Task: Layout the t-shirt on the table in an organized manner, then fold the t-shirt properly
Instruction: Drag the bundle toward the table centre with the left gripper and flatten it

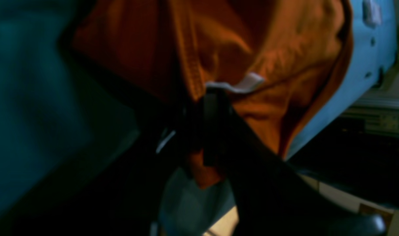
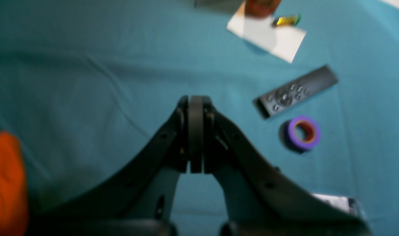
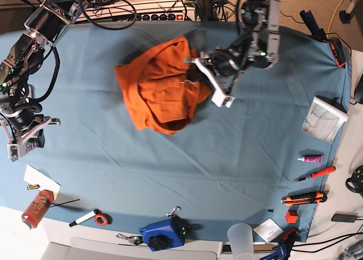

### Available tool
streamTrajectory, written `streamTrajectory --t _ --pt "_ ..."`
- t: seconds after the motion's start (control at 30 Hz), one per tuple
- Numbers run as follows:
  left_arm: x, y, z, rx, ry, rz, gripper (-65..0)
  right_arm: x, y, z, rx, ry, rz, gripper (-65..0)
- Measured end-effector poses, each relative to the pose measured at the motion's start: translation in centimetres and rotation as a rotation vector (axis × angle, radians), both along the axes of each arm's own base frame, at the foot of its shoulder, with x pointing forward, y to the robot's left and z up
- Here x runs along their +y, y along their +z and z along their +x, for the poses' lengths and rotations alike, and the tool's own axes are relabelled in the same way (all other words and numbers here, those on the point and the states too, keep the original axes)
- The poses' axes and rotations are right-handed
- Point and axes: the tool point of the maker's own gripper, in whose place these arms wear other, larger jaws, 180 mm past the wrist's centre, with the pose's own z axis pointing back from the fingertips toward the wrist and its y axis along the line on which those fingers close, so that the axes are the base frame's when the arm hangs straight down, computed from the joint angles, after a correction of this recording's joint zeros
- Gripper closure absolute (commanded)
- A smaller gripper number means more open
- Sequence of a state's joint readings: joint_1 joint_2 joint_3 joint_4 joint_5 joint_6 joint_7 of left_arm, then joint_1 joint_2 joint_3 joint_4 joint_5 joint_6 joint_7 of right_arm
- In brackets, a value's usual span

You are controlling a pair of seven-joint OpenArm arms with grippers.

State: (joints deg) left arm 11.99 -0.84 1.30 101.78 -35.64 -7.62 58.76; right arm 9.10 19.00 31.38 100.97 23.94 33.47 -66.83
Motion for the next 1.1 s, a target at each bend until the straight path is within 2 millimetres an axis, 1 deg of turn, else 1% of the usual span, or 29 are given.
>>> streamTrajectory --t 0.13,0.27,0.33,0.4,0.47,0.57,0.7,0.77,0.83,0.9,1.0,1.1 --pt "2.6 -0.3 -0.4 -0.047 -0.086 0.044 0.0 0.1 -2.4 -0.2 0.056 -0.003 0.068 0.0" --pt "5.7 -0.2 0.3 -0.092 -0.141 0.133 0.0 0.2 -3.3 -0.3 0.076 -0.005 0.094 0.0" --pt "7.7 0.1 1.2 -0.137 -0.188 0.206 0.0 0.2 -3.5 -0.4 0.088 -0.007 0.094 0.0" --pt "9.4 0.7 2.7 -0.179 -0.219 0.282 0.0 0.2 -3.5 -0.4 0.089 -0.006 0.095 0.0" --pt "10.3 1.7 4.5 -0.241 -0.259 0.342 0.0 0.2 -3.5 -0.4 0.092 -0.007 0.094 0.0" --pt "9.5 3.7 6.3 -0.370 -0.421 0.411 0.0 0.6 -3.7 -0.4 0.104 0.006 0.088 0.0" --pt "7.8 4.6 8.4 -0.487 -0.598 0.582 0.0 2.1 -4.3 0.1 0.130 0.056 0.074 0.0" --pt "6.4 5.2 9.5 -0.573 -0.664 0.656 0.0 2.8 -5.0 0.1 0.159 0.080 0.050 0.0" --pt "4.9 5.9 10.5 -0.652 -0.710 0.723 0.0 4.1 -5.7 0.1 0.186 0.114 0.041 0.0" --pt "3.3 6.4 11.1 -0.722 -0.781 0.768 0.0 5.4 -6.6 0.1 0.214 0.138 0.042 0.0" --pt "2.0 6.1 12.0 -0.770 -0.888 0.857 0.0 6.8 -8.2 -0.4 0.265 0.164 0.021 0.0" --pt "0.6 5.7 12.9 -0.803 -0.971 0.918 0.0 7.1 -9.6 -1.1 0.303 0.155 -0.020 0.0"
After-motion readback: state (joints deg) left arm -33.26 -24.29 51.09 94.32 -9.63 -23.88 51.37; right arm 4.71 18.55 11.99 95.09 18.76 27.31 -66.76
